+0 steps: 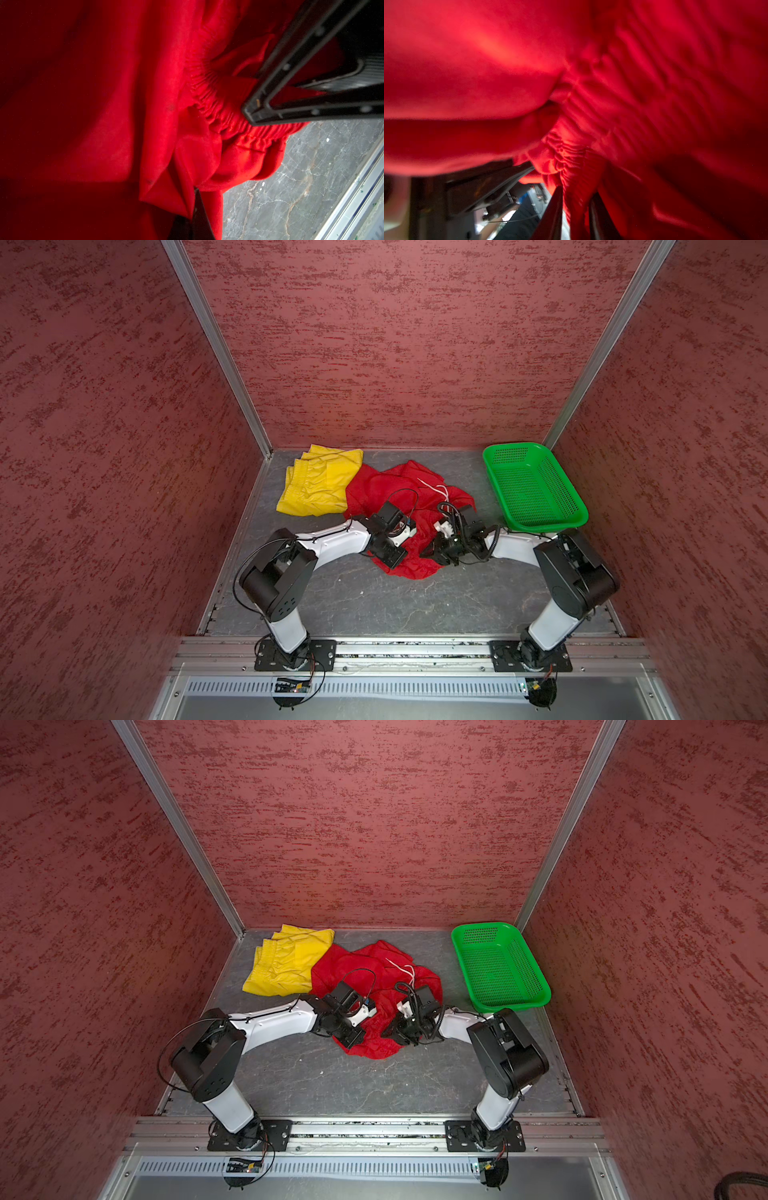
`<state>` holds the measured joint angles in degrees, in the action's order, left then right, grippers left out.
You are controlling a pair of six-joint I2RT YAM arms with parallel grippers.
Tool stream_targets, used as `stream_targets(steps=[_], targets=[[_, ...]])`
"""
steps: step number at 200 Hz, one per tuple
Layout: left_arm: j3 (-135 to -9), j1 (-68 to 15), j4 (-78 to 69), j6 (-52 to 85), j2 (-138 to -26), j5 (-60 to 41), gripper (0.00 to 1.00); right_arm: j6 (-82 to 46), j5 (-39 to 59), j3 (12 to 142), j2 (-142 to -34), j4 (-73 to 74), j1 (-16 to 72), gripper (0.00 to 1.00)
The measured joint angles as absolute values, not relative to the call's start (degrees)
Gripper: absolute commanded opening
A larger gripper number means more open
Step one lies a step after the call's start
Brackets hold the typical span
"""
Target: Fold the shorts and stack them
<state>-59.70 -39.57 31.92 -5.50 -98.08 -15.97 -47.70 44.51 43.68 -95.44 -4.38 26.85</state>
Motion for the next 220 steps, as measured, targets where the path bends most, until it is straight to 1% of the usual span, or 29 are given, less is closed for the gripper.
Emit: stream_targets(steps=[10, 26, 44, 53, 72, 85, 95, 106, 117, 148, 171, 194, 208, 220], targets=[[-59.70, -39.44, 31.81, -5.26, -98.17, -15.97, 0.05, -48.66, 45.30, 41.25, -92.84, -2.68, 26.85, 0.05], [-59.70, -39.20, 31.48, -4.78, -98.39, -15.99, 0.07, -50.63, 46.48, 36.03, -87.74, 0.40, 26.85, 0.00], [-59.72, -39.40, 30.76, -4.47, -98.43, -16.84, 0.12, -52.40, 46.83, 31.27, -82.74, 2.39, 26.89, 0.00], [-59.77, -39.51, 30.59, -4.27, -98.43, -16.84, 0.18, -53.21, 46.85, 29.54, -80.62, 2.87, 26.89, 0.00], [-60.03, -39.22, 30.65, -3.99, -98.43, -16.88, 0.35, -54.33, 46.72, 27.77, -77.54, 3.16, 26.89, 0.00], [-60.51, -39.00, 30.96, -3.79, -98.24, -17.23, 0.49, -54.50, 46.22, 27.92, -76.58, 3.42, 26.89, 0.00], [-60.77, -38.68, 31.07, -3.07, -97.60, -17.93, 0.56, -54.39, 45.67, 28.49, -76.14, 3.33, 26.89, 0.00], [-60.84, -38.06, 31.14, -3.11, -95.74, -19.40, 0.61, -53.52, 44.42, 29.87, -75.79, 2.96, 26.92, 0.00], [-60.84, -37.01, 31.11, -2.90, -92.92, -21.28, 0.64, -52.01, 42.98, 31.81, -75.31, 2.68, 26.92, 0.00], [-60.86, -32.91, 29.19, -3.07, -83.61, -27.05, 0.65, -46.72, 39.05, 37.36, -72.66, 2.24, 26.89, 0.00], [-60.86, -31.11, 27.09, -5.19, -78.32, -31.46, 0.69, -42.28, 37.87, 40.82, -71.83, 1.89, 26.63, 0.00], [-61.28, -31.51, 26.06, -8.88, -76.77, -34.94, 0.74, -37.69, 38.26, 42.54, -71.66, 2.04, 26.52, 0.00], [-62.28, -32.03, 26.30, -11.42, -77.73, -36.29, 0.75, -34.52, 38.87, 42.54, -70.65, 2.20, 26.50, 0.00], [-63.86, -32.69, 27.07, -13.91, -79.48, -37.08, 0.76, -31.81, 39.33, 42.46, -69.28, 2.48, 26.50, 0.02]])
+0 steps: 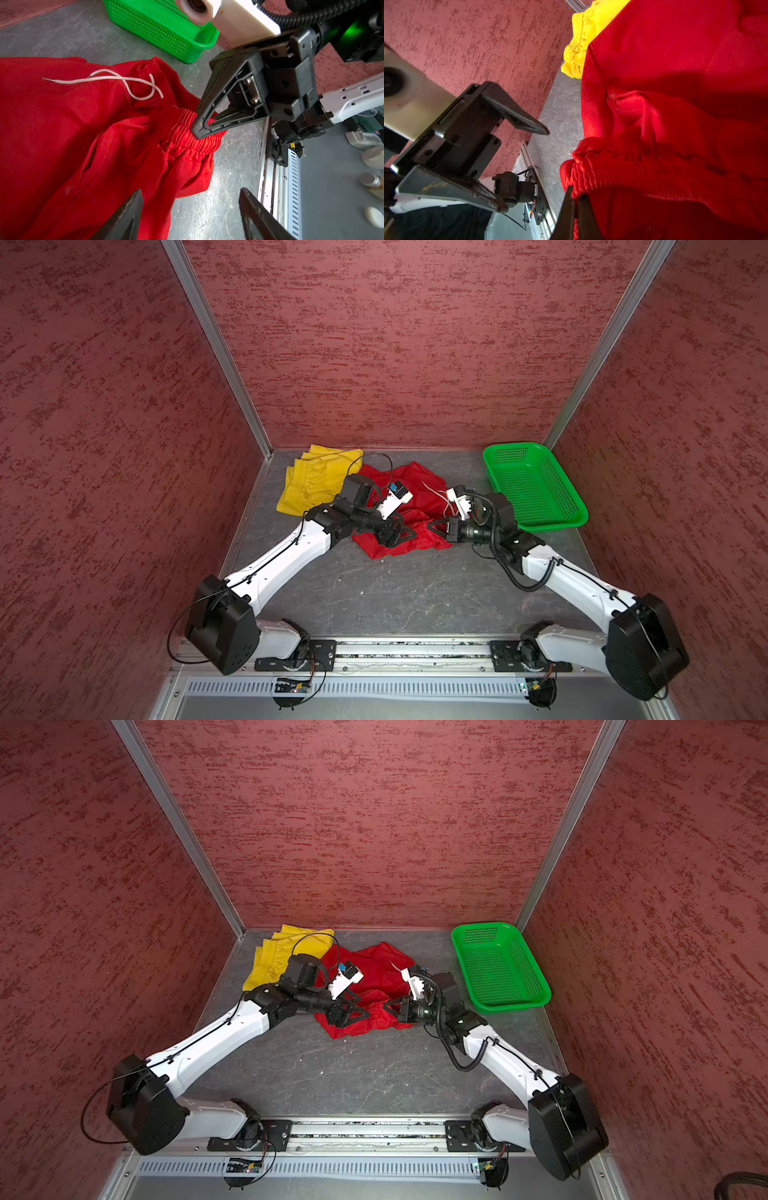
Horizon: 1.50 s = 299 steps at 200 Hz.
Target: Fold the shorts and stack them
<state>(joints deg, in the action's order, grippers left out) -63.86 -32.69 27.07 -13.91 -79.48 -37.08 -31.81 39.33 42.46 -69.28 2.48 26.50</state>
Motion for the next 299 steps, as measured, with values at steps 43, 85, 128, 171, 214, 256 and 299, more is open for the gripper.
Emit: stream_targets(steps=[43, 85, 128, 171, 214, 256, 299], targets=[[-66.32, -35.44, 27.07, -19.07, -84.42, -37.54, 0.75, -23.86, 43.42, 42.44, -66.67, 3.60, 26.46, 0.03], [-68.62, -37.30, 26.96, -21.76, -88.31, -37.63, 0.46, -21.91, 45.84, 42.44, -67.55, 3.60, 26.28, 0.05], [-68.79, -37.65, 26.11, -22.59, -88.51, -38.09, 0.08, -24.45, 41.71, 43.22, -65.10, 2.79, 24.53, 0.26], [-64.53, -36.91, 24.73, -21.93, -85.89, -37.12, 0.06, -32.71, 25.39, 39.53, -49.89, 1.83, 23.38, 0.56], [-60.71, -36.91, 24.36, -23.73, -84.05, -35.99, 0.06, -33.56, 10.22, 40.49, -44.80, -8.86, 22.61, 0.61], [-59.33, -37.06, 24.97, -28.38, -82.81, -36.12, 0.06, -25.10, 3.01, 55.07, -60.29, -25.74, 22.02, 0.68], [-57.71, -38.06, 27.33, -34.17, -81.65, -35.66, 0.06, -18.52, 2.57, 58.33, -74.13, -36.16, 21.63, 0.72]])
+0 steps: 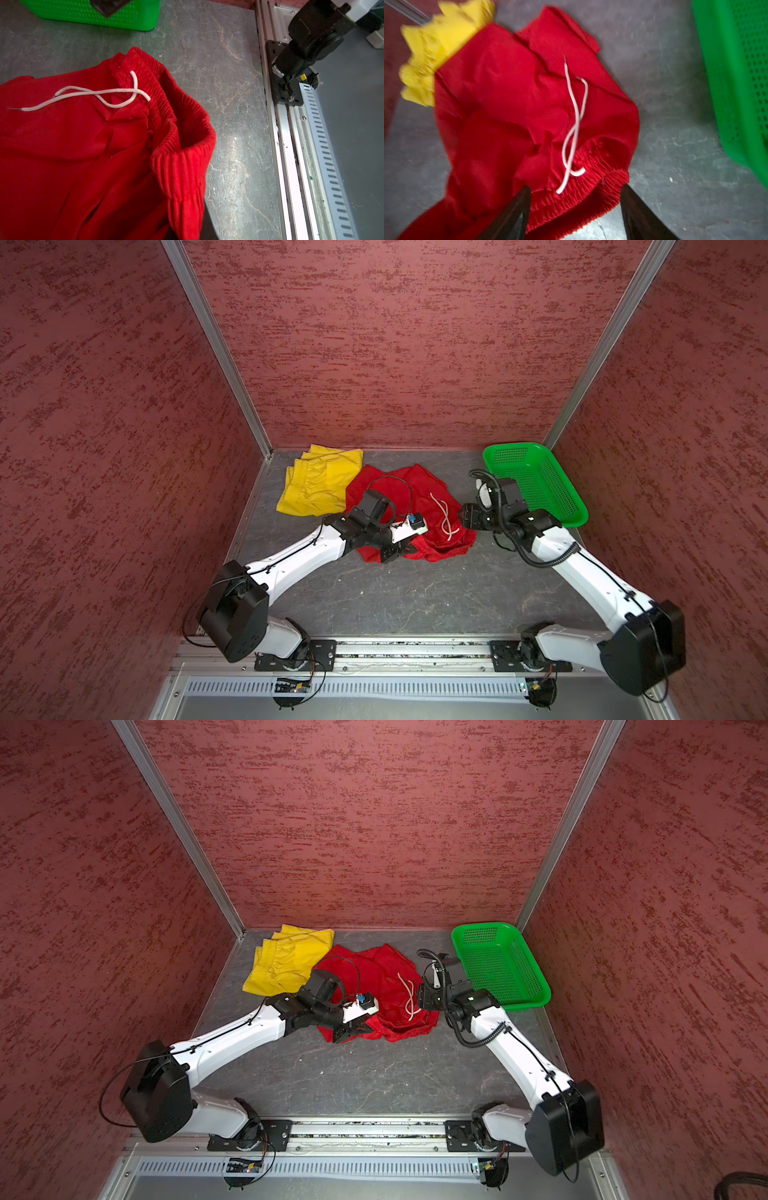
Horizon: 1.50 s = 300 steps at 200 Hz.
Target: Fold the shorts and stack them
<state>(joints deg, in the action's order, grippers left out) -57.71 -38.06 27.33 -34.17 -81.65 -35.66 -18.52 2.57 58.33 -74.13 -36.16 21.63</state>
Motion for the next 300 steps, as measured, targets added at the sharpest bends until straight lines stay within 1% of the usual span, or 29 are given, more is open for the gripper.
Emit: stream_targets(steps=[48, 77, 91, 107, 128, 162, 170, 176, 190, 207, 227, 249, 274, 300], targets=[[-55.55, -38.04, 27.24, -34.35, -80.07, -34.48, 0.06, -15.79, 2.85, 53.67, -76.99, -39.72, 20.38, 0.72], [-54.28, -38.04, 26.52, -33.71, -78.89, -34.37, 0.06, -16.25, 4.45, 51.86, -79.64, -36.97, 18.65, 0.71], [-53.98, -38.04, 26.48, -33.30, -78.63, -34.33, 0.06, -17.02, 5.37, 50.28, -80.77, -34.30, 18.06, 0.68], [-53.67, -38.04, 26.39, -33.01, -78.41, -34.22, 0.06, -18.33, 6.44, 47.86, -81.76, -30.79, 17.26, 0.62], [-53.25, -38.04, 26.26, -32.42, -77.62, -34.09, 0.06, -20.32, 8.27, 45.36, -83.42, -25.58, 15.86, 0.50], [-53.21, -38.02, 25.80, -30.65, -75.61, -33.15, 0.05, -22.87, 10.59, 44.69, -86.70, -19.44, 14.28, 0.14], [-53.21, -37.82, 25.58, -29.67, -75.07, -32.60, 0.05, -23.27, 10.63, 45.34, -86.50, -19.62, 14.02, 0.09], [-53.25, -37.60, 25.43, -28.67, -74.67, -32.21, 0.05, -23.14, 10.50, 46.22, -86.15, -19.99, 13.96, 0.07], [-54.19, -36.56, 25.54, -25.89, -74.06, -31.05, 0.05, -22.55, 9.37, 49.23, -84.27, -22.06, 13.89, 0.04], [-58.37, -33.98, 26.26, -22.37, -74.02, -29.23, 0.05, -20.58, 6.61, 55.64, -80.18, -26.22, 13.52, 0.04], [-67.16, -30.68, 27.05, -19.25, -74.06, -27.49, 0.05, -16.95, 3.16, 65.47, -75.09, -29.34, 13.28, 0.02], [-77.91, -27.81, 27.14, -17.21, -74.63, -26.24, 0.05, -12.86, 0.82, 74.89, -69.80, -29.69, 13.30, 0.00], [-88.40, -25.63, 27.57, -15.77, -75.11, -25.39, 0.05, -8.93, 0.97, 81.76, -64.42, -28.71, 13.34, 0.00], [-94.74, -24.67, 27.38, -15.66, -74.65, -25.50, 0.05, -6.98, 4.40, 85.41, -60.71, -27.49, 13.45, 0.00]])
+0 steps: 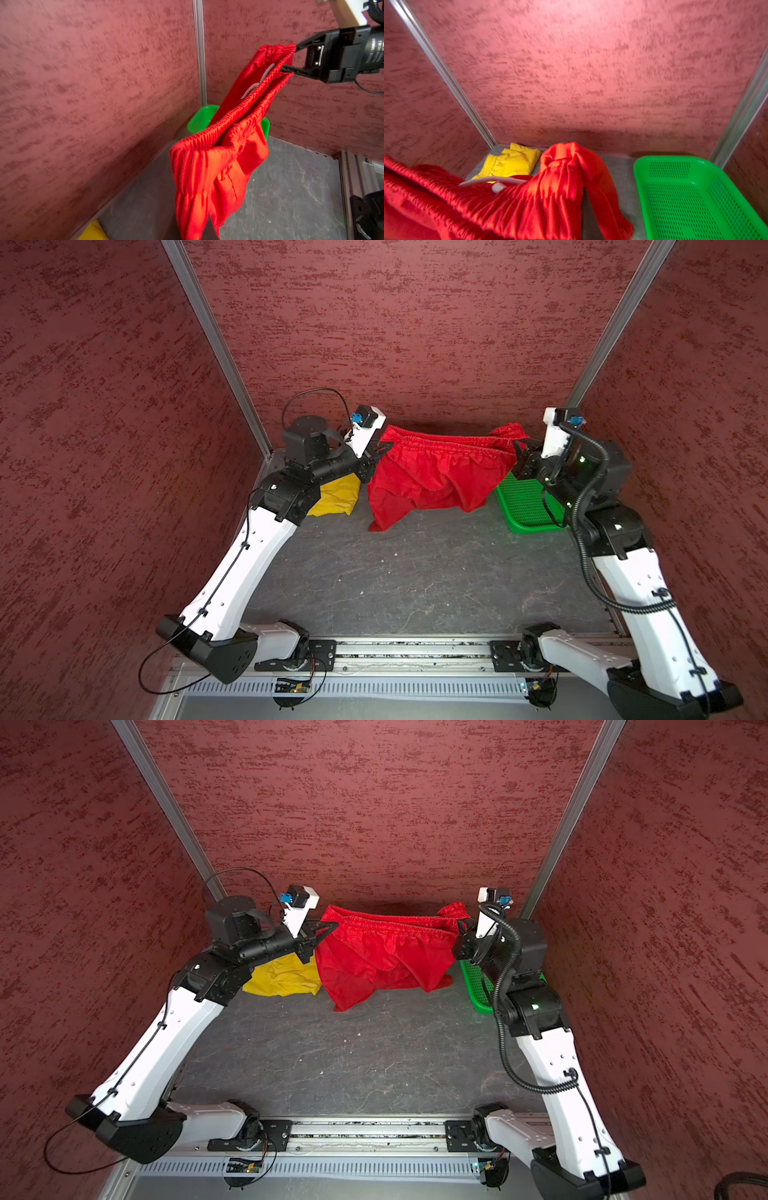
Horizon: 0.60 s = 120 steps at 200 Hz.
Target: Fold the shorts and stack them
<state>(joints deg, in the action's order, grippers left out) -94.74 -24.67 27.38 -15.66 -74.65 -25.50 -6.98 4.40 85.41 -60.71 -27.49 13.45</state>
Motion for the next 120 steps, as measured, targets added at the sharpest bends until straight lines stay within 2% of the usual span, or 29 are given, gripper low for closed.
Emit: stream_targets(steps=[70, 120], targets=[[-97.27, -24.43, 26.37, -15.92, -67.99, -25.54, 0.05, -10.70, 11.60, 87.72, -57.19, -24.71, 13.50, 0.00], [-97.95, -22.35, 26.13, -17.15, -68.49, -20.88, 0.04, -14.81, 12.97, 97.06, -66.61, -27.29, 13.69, 0.00]])
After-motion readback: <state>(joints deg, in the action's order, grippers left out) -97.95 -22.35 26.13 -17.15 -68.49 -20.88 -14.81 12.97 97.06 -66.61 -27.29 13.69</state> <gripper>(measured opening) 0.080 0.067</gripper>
